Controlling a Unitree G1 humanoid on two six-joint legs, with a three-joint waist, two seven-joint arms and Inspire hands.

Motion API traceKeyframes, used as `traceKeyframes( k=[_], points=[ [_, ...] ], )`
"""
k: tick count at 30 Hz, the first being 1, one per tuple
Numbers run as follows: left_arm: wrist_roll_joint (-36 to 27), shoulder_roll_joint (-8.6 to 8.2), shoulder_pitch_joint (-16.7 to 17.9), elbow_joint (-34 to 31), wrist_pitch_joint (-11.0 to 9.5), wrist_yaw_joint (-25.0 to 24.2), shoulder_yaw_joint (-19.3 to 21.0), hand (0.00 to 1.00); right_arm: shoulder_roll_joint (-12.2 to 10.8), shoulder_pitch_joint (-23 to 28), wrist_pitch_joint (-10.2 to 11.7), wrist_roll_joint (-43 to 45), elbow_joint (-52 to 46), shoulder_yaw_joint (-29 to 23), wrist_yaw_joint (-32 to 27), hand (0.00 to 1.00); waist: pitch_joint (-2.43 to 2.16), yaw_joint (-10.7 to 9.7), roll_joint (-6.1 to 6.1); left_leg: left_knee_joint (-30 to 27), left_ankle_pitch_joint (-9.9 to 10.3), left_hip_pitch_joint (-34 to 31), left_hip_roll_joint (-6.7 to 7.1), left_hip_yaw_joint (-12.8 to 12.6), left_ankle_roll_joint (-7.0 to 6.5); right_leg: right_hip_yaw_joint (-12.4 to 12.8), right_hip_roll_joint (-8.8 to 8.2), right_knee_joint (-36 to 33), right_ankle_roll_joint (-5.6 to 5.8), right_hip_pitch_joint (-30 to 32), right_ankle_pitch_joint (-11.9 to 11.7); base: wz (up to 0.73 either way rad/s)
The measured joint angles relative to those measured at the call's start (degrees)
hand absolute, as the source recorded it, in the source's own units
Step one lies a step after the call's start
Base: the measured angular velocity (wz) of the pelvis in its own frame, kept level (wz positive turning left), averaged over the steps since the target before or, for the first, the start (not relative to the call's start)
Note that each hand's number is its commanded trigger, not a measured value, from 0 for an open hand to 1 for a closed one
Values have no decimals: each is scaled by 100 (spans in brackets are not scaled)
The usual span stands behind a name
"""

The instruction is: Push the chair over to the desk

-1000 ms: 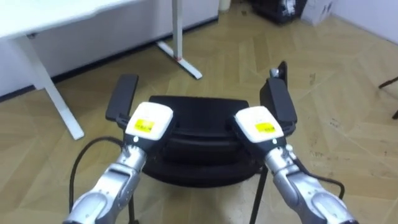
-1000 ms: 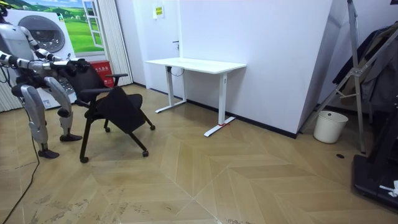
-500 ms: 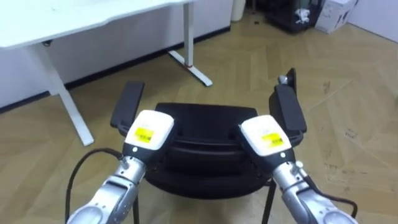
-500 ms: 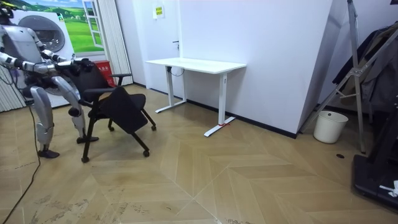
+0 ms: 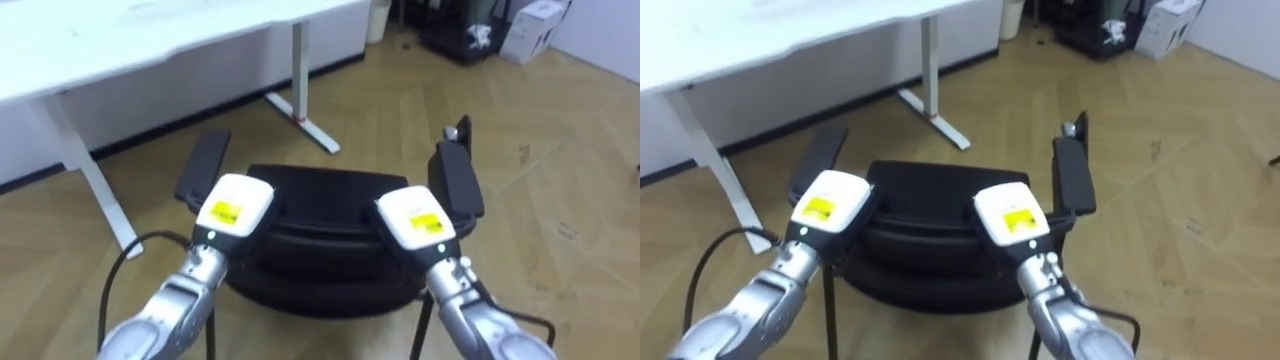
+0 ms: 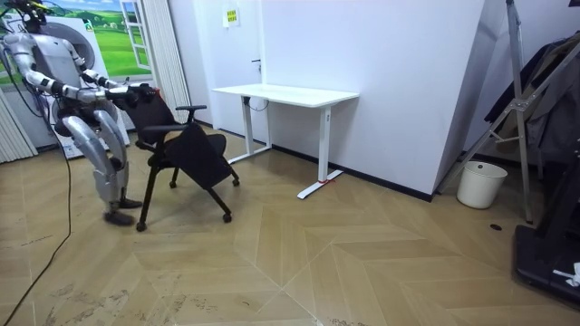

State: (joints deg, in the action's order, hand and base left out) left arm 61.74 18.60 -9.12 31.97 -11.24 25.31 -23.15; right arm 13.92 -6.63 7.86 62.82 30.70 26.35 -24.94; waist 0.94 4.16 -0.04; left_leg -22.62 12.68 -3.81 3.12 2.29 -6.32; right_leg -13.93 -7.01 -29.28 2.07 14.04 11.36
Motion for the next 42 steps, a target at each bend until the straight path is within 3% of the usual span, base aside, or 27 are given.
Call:
traceKeyframes(
  k=[2, 3, 5, 7, 8, 9, 10, 11, 13, 14, 15, 17, 18, 21, 25, 26, 27, 28, 29, 30, 32, 34, 36, 38, 39, 40, 42],
  points=[
    [-10, -15, 30, 33, 15, -5, -8, 100, -11, 0, 20, 1, 68, 1, 9, 100, 7, -96, -79, 2, 155, 254, 71, 131, 73, 296, 25, 1175, 29, -112, -360, 54],
    [-36, -23, 67, 22, 32, -21, -10, 100, -11, -1, 36, 7, 84, 2, 44, 100, -10, -96, -130, -10, 275, 371, 77, 162, 123, 459, 29, 1356, 18, -152, -452, 39],
    [-37, -73, 69, 13, 54, -27, 11, 100, -10, -28, 50, 60, 46, -7, 62, 100, -14, -89, -188, -25, 437, 518, 6, 180, 248, 520, 13, 1144, 0, -174, -646, 36],
    [-34, -105, 65, 7, 58, -25, 77, 100, -5, -80, 62, 121, -15, -60, 161, 100, -39, -105, -227, -98, 625, 593, -129, 177, 427, 545, 37, 689, -18, -66, -641, 49],
    [-37, -116, 59, 51, 57, -20, 135, 100, 19, -146, 73, 123, -38, -69, 249, 100, -57, -112, -282, -310, 822, 597, -337, 68, 609, 585, 146, 340, -108, -4, -505, 53],
    [-36, -156, 51, 84, 60, -27, 149, 100, 44, -168, 77, 124, -39, -74, 293, 100, -73, -111, -229, -458, 926, 598, -476, -19, 703, 592, 262, 229, -195, -9, -427, 38],
    [-44, -232, 48, 91, 97, -86, 176, 100, 92, -229, 80, 124, -42, -78, 394, 100, -129, -79, -62, -751, 1124, 608, -778, -117, 832, 594, 533, 76, -369, -40, -313, 9],
    [-34, -239, 49, 66, 100, -80, 246, 100, 59, -344, 79, 112, 0, -86, 486, 100, -115, -4, 4, -1133, 1209, 586, -1002, -251, 938, 575, 725, -116, -536, -96, -150, 9],
    [-32, -256, -7, 54, 132, -79, 266, 100, 41, -427, 80, 89, 16, -130, 606, 100, -108, -3, -18, -1969, 1074, 245, -1223, -369, 925, 362, 770, -311, -659, -179, 116, 37],
    [-31, -254, 1, 48, 133, -83, 258, 100, 42, -408, 85, 64, 9, -136, 624, 100, -97, -75, -37, -2512, 839, 20, -1345, -355, 934, 203, 776, -348, -721, -291, 250, 60],
    [-31, -255, 14, 42, 133, -88, 256, 100, 43, -386, 90, 51, 9, -136, 623, 100, -90, -79, -60, -2702, 703, -64, -1377, -343, 934, 162, 778, -349, -744, -368, 291, 66],
    [-29, -248, 51, 22, 131, -74, 217, 100, 52, -319, 159, 22, 22, -166, 616, 100, -68, -72, -206, -3157, 214, -316, -1443, -364, 935, 26, 728, -318, -848, -660, 491, 48],
    [-26, -245, 51, 23, 131, -59, 207, 100, 54, -318, 170, 13, 43, -166, 599, 100, -51, -78, -232, -3185, 199, -383, -1447, -383, 953, -13, 724, -271, -862, -733, 515, 30],
    [-17, -250, 63, 75, 163, 48, 138, 100, 57, -318, 236, 10, 159, -166, 500, 100, -26, -47, -313, -2932, 205, -691, -1400, -658, 957, -53, 717, 1, -881, -1034, 557, 12],
    [11, -267, 160, -71, 266, 154, 92, 100, 106, -270, 273, 31, 104, -164, 385, 100, -28, 16, -367, -1164, 68, -1102, -1019, -848, 934, -78, 697, 419, -862, -1273, 573, 3],
    [88, -278, 221, -189, 297, 155, 104, 100, 142, -189, 274, 66, 6, -190, 347, 100, -37, 26, -377, -475, -154, -1151, -904, -869, 902, -97, 698, 527, -841, -1347, 590, 6],
    [111, -273, 256, -265, 306, 152, 108, 100, 165, -148, 275, 73, -43, -192, 299, 100, -38, 39, -379, -182, -284, -1174, -843, -883, 883, -129, 698, 579, -825, -1385, 595, 0],
    [146, -260, 319, -415, 329, 142, 111, 100, 223, -79, 275, 74, -148, -192, 221, 100, -41, 58, -385, 331, -610, -1200, -765, -959, 822, -150, 697, 646, -774, -1438, 607, -8],
    [151, -223, 398, -583, 372, 139, 117, 100, 232, -53, 275, 76, -234, -192, 193, 100, -45, 90, -383, 621, -927, -1180, -724, -1015, 750, -136, 697, 688, -759, -1487, 637, -15],
    [151, -210, 427, -641, 380, 137, 126, 100, 229, -49, 275, 81, -261, -191, 186, 100, -47, 94, -389, 704, -1071, -1133, -707, -1022, 703, -102, 694, 691, -750, -1515, 666, -12],
    [151, -210, 438, -683, 385, 120, 174, 100, 230, -61, 271, 127, -310, -212, 175, 100, -77, 79, -434, 929, -1402, -953, -523, -1071, 581, -4, 569, 671, -675, -1656, 777, 0],
    [151, -225, 440, -738, 382, 83, 215, 100, 227, -61, 271, 209, -367, -275, 182, 100, -82, 84, -475, 980, -1431, -835, -384, -1220, 489, 1, 394, 661, -562, -1751, 893, -2],
    [149, -231, 409, -760, 381, 64, 228, 100, 233, -46, 235, 231, -432, -285, 169, 100, -99, 55, -560, 977, -1318, -725, -215, -1405, 315, 14, 187, 551, -424, -1841, 1009, 0],
    [137, -242, 319, -748, 376, 36, 233, 100, 256, -67, 147, 214, -505, -284, 195, 100, -76, 76, -595, 896, -1101, -537, -34, -1488, 202, 44, -187, -463, -263, -1576, 1042, -2],
    [137, -239, 268, -703, 357, -1, 232, 100, 241, -66, 133, 197, -468, -281, 197, 100, -61, 76, -597, 702, -953, -433, -23, -1524, 167, 57, -345, -1077, -70, -1397, 870, 0],
    [137, -235, 253, -660, 342, -12, 230, 100, 208, -64, 130, 195, -422, -279, 196, 100, -58, 77, -586, 606, -840, -373, -32, -1522, 157, 57, -399, -1332, -56, -1348, 737, -5],
    [137, -229, 210, -534, 267, -75, 222, 100, 174, -23, 132, 188, -333, -249, 176, 100, 2, 73, -444, 363, -428, -123, -63, -1460, 105, 82, -507, -2063, -50, -1255, 104, -4]
  ],
)
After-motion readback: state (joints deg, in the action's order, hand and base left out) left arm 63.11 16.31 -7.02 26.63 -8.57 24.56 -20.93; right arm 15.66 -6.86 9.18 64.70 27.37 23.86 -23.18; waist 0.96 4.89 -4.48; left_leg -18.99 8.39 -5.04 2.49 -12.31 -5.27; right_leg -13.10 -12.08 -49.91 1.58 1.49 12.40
